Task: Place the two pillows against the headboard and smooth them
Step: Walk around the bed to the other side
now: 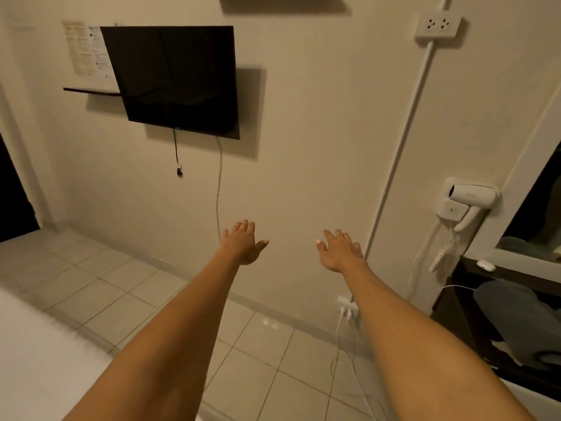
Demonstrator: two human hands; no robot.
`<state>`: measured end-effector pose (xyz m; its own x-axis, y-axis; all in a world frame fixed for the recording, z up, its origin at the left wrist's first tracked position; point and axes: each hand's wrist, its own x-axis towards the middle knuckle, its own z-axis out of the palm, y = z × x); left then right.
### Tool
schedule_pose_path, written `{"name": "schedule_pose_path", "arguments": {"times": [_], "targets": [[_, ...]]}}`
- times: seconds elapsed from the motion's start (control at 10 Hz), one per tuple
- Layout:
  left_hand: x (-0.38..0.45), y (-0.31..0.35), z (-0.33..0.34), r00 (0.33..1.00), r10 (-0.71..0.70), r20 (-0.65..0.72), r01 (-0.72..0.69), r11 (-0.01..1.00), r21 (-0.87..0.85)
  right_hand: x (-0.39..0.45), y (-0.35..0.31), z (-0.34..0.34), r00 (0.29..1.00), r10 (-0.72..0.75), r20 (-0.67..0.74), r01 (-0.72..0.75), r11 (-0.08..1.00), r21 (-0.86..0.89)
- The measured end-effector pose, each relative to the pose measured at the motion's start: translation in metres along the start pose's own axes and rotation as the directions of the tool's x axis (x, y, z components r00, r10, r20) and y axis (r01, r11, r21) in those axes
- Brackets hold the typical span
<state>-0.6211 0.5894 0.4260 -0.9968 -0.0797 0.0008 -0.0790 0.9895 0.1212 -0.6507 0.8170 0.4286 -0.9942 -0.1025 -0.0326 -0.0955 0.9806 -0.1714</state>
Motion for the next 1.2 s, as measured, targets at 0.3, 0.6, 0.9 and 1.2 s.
{"name": "schedule_pose_path", "arguments": {"times": [0.3, 0.6, 0.9, 1.2], "targets": [[0.118, -0.025, -0.008, 1.000, -0.028, -0.007, 0.028, 1.000, 0.003, 0.126, -0.022, -0.006, 1.000, -0.014, 0.001, 0.014, 1.000, -0.001], [0.217, -0.078, -0.005, 0.978, -0.203, -0.037, 0.202, 0.979, -0.039, 0.264, -0.082, 0.009, 0.978, -0.205, 0.048, 0.207, 0.978, -0.036], [0.280, -0.154, -0.017, 0.866, -0.494, -0.074, 0.487, 0.868, -0.093, 0.399, -0.172, 0.000, 0.879, -0.471, 0.074, 0.476, 0.878, -0.058], [0.296, -0.252, -0.023, 0.735, -0.671, -0.097, 0.656, 0.740, -0.149, 0.468, -0.288, 0.024, 0.760, -0.634, 0.141, 0.645, 0.762, -0.051]]}}
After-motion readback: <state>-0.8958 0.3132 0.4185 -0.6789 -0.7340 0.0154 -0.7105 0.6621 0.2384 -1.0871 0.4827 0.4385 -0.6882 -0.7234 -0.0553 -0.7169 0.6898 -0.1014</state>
